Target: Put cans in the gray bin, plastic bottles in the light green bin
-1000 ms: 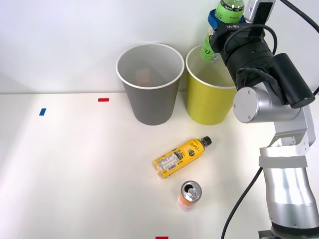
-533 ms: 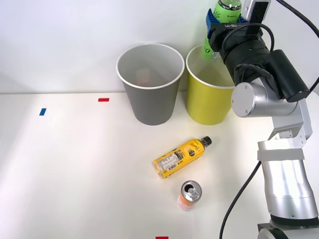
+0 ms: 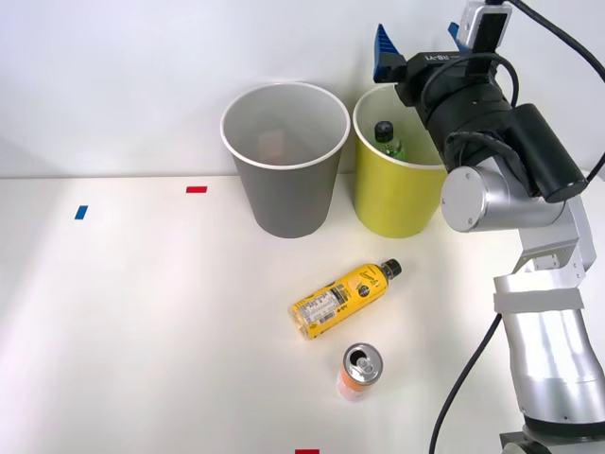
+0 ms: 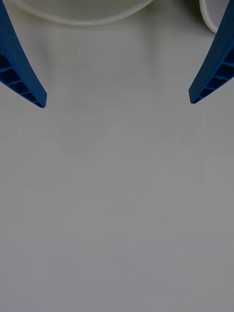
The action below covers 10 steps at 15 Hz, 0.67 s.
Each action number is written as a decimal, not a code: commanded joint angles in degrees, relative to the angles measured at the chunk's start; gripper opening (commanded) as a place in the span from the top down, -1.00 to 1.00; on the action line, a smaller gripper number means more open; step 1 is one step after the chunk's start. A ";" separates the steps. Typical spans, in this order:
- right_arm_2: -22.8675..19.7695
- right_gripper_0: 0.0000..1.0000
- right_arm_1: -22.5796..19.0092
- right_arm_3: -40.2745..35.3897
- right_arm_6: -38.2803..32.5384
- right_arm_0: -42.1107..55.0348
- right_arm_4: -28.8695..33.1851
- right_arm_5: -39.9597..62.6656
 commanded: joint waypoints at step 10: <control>9.99 -1.00 -11.27 -24.76 -2.66 42.21 -3.25 -19.48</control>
